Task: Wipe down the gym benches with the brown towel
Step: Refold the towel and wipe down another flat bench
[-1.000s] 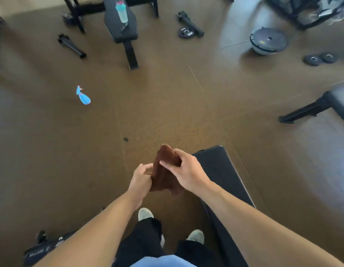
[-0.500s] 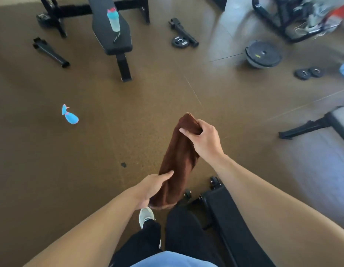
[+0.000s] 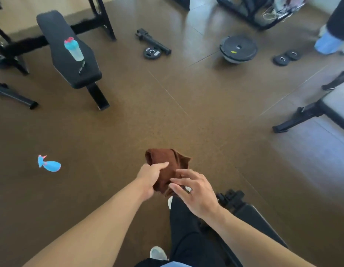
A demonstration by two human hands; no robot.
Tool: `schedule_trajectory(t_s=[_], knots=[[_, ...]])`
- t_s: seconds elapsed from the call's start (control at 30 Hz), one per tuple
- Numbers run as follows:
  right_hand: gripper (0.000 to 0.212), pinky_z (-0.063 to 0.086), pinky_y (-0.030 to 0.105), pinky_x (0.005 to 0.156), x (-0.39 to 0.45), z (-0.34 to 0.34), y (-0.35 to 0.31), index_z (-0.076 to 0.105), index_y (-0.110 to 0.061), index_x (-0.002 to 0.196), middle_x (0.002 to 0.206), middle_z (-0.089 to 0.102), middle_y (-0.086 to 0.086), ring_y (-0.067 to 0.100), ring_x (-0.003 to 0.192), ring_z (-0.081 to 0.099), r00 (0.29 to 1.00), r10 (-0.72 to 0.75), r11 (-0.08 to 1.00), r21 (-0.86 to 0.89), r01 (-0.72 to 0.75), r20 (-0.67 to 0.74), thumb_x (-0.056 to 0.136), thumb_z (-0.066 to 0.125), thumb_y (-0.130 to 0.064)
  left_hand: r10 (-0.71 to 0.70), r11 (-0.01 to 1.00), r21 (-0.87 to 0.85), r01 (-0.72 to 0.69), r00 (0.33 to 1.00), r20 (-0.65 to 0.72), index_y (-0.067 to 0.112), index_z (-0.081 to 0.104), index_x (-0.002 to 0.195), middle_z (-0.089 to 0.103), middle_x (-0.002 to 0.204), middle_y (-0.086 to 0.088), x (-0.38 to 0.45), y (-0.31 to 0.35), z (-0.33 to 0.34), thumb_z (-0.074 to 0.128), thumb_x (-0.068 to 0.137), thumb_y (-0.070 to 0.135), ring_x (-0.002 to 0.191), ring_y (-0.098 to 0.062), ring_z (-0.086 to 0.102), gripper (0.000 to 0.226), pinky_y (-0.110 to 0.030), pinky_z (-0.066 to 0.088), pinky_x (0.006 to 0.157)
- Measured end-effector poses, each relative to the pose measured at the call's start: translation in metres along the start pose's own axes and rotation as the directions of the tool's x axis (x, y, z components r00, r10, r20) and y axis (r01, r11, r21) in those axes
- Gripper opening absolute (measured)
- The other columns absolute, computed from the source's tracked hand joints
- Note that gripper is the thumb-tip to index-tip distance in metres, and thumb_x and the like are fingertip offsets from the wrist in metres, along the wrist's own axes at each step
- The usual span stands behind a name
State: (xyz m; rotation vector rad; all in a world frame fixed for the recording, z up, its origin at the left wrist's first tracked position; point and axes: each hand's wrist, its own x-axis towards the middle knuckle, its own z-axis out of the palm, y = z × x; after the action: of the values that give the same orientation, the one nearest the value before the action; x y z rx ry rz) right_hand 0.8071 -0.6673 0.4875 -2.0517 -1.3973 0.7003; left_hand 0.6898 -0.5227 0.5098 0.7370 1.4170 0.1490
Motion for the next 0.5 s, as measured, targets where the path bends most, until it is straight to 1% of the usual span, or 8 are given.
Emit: schedule_trajectory(t_s=[0.07,0.13,0.2,0.27,0.33,0.4,0.43,0.5], knots=[[0.046,0.045,0.018,0.098,0.031,-0.017,0.017,0.08,-0.037,0.107,0.132,0.06,-0.025,-0.012,0.11,0.056,0.958,0.263,0.953,0.182,-0.241,-0.11,0.1,0.046,-0.066,0.034,0.992,0.125,-0.03,0.999,-0.033,0.007,0.06,0.117,0.073,0.113,-0.014,0.026,0.027,0.031,0.077,0.089,0.027,0.097,-0.032,0.073,0.038,-0.048,0.059,0.091],[0.025,0.05,0.022,0.094,0.069,-0.043,0.034,0.072,-0.039,0.118,0.131,0.06,-0.023,-0.007,0.106,0.059,0.854,0.509,0.801,0.423,-0.424,-0.106,0.103,0.054,-0.049,0.059,0.969,0.239,-0.057,0.998,0.0,0.008,0.059,0.121,0.07,0.119,-0.011,0.049,0.054,0.068,0.074,0.092,0.026,0.105,-0.03,0.068,0.037,-0.047,0.055,0.097],[0.034,0.045,0.02,0.094,0.107,-0.072,0.052,0.058,-0.041,0.138,0.142,0.057,-0.017,-0.001,0.116,0.058,0.757,0.653,0.599,0.604,-0.526,0.011,0.105,0.054,-0.046,0.099,0.917,0.381,-0.121,0.992,0.075,0.009,0.061,0.126,0.07,0.118,-0.007,0.066,0.083,0.109,0.069,0.096,0.021,0.107,-0.026,0.066,0.033,-0.04,0.053,0.097],[0.058,0.037,0.031,0.109,0.138,-0.096,0.08,0.04,-0.041,0.156,0.159,0.043,-0.013,0.013,0.14,0.046,0.658,0.733,0.384,0.695,-0.608,0.171,0.102,0.05,-0.06,0.156,0.81,0.538,-0.232,0.971,0.184,0.015,0.063,0.129,0.07,0.119,-0.004,0.078,0.11,0.155,0.066,0.098,0.017,0.107,-0.024,0.064,0.031,-0.034,0.05,0.094],[0.079,0.032,0.05,0.118,0.162,-0.121,0.106,0.037,-0.04,0.158,0.163,0.04,-0.007,0.025,0.146,0.042,0.529,0.789,0.102,0.782,-0.615,0.313,0.089,0.047,-0.08,0.168,0.695,0.63,-0.347,0.93,0.327,0.019,0.065,0.129,0.069,0.117,0.001,0.083,0.138,0.203,0.065,0.098,0.015,0.105,-0.019,0.063,0.031,-0.028,0.047,0.09],[0.084,0.042,0.056,0.113,0.177,-0.155,0.128,0.059,-0.032,0.141,0.14,0.065,0.002,0.028,0.121,0.062,0.445,0.803,-0.148,0.856,-0.495,0.397,0.079,0.048,-0.087,0.129,0.638,0.649,-0.415,0.888,0.441,0.021,0.067,0.126,0.072,0.113,0.003,0.087,0.164,0.25,0.066,0.098,0.016,0.103,-0.017,0.066,0.028,-0.028,0.049,0.09],[0.082,0.047,0.056,0.109,0.182,-0.171,0.14,0.067,-0.028,0.129,0.125,0.073,0.005,0.028,0.109,0.068,0.445,0.792,-0.237,0.883,-0.406,0.418,0.076,0.051,-0.088,0.088,0.639,0.645,-0.419,0.873,0.479,0.022,0.069,0.125,0.074,0.112,0.002,0.089,0.176,0.273,0.067,0.097,0.019,0.103,-0.018,0.068,0.028,-0.032,0.053,0.093],[0.087,0.052,0.056,0.104,0.186,-0.2,0.166,0.072,-0.023,0.123,0.119,0.076,0.011,0.034,0.109,0.071,0.486,0.739,-0.379,0.885,-0.272,0.466,0.071,0.052,-0.091,-0.01,0.693,0.626,-0.359,0.863,0.505,0.024,0.069,0.126,0.075,0.114,0.0,0.096,0.196,0.316,0.071,0.095,0.024,0.105,-0.022,0.071,0.031,-0.042,0.055,0.1]])
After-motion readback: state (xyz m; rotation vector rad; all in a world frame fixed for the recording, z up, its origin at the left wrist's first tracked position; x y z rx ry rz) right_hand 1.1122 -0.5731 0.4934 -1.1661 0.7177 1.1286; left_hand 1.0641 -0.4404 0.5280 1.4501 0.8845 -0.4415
